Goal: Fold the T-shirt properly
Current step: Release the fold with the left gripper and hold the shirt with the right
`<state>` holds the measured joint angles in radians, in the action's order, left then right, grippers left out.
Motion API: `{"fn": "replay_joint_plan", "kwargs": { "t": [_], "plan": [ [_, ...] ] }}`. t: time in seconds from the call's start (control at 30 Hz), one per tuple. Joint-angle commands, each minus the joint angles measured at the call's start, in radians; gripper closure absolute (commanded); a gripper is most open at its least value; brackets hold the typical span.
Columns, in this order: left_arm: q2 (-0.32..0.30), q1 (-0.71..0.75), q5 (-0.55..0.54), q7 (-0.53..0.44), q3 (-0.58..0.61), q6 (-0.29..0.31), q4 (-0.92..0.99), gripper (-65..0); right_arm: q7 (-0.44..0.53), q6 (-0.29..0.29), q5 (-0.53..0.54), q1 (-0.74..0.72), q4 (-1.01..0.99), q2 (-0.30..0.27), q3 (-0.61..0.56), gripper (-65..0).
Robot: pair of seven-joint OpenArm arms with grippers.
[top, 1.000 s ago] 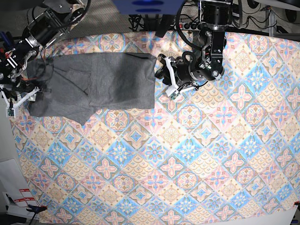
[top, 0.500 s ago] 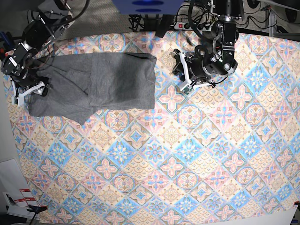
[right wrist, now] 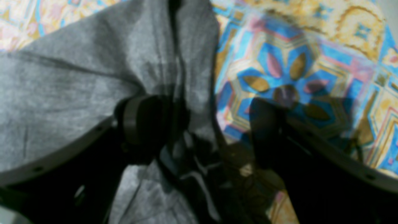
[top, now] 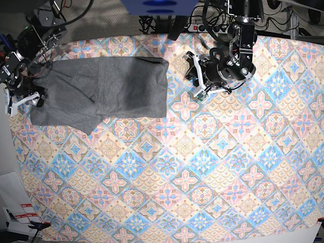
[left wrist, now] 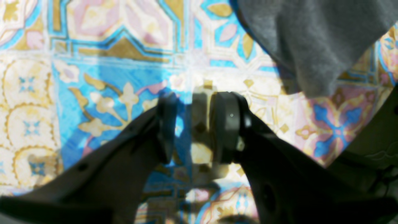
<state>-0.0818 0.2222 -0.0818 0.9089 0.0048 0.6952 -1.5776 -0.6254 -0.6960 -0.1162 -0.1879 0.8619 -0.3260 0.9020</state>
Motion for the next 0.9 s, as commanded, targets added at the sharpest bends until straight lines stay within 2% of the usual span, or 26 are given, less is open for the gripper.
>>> {"fn": "replay_joint_plan", "kwargs": {
  "t": [0.0,0.23,0.4,0.5,0.7,0.8,0.87],
  "plan": [
    [0.000,-0.007,-0.014,-0.014,-0.001,0.003,-0.019,-20.1,0.009,-0.002,0.006,0.006,0.012,-0.028,0.001,-44.9],
    [0.000,-0.011,-0.014,-0.014,-0.001,0.003,-0.019,-20.1,0.008,-0.002,0.006,0.070,0.012,-0.017,-0.004,-44.9],
    [0.000,-0.020,-0.014,-0.014,-0.002,0.003,-0.019,-20.1,-0.024,-0.002,0.005,0.120,0.073,0.071,-0.005,-44.0],
    [0.000,-0.030,-0.013,-0.014,-0.002,0.003,-0.017,-20.1,-0.075,-0.002,0.005,0.135,0.150,0.098,-0.033,-36.0],
    [0.000,-0.030,-0.014,-0.014,-0.002,0.003,-0.017,-20.1,-0.162,-0.002,0.006,0.132,0.233,0.103,-0.123,-12.1],
    [0.000,-0.027,-0.014,-0.014,-0.002,0.003,-0.017,-20.1,-0.187,-0.002,0.006,0.130,0.273,0.103,-0.128,-5.7],
    [0.001,-0.027,-0.013,-0.014,-0.002,0.003,-0.016,-20.1,-0.222,-0.002,0.006,0.130,0.328,0.103,-0.128,-5.0]
  ]
}}
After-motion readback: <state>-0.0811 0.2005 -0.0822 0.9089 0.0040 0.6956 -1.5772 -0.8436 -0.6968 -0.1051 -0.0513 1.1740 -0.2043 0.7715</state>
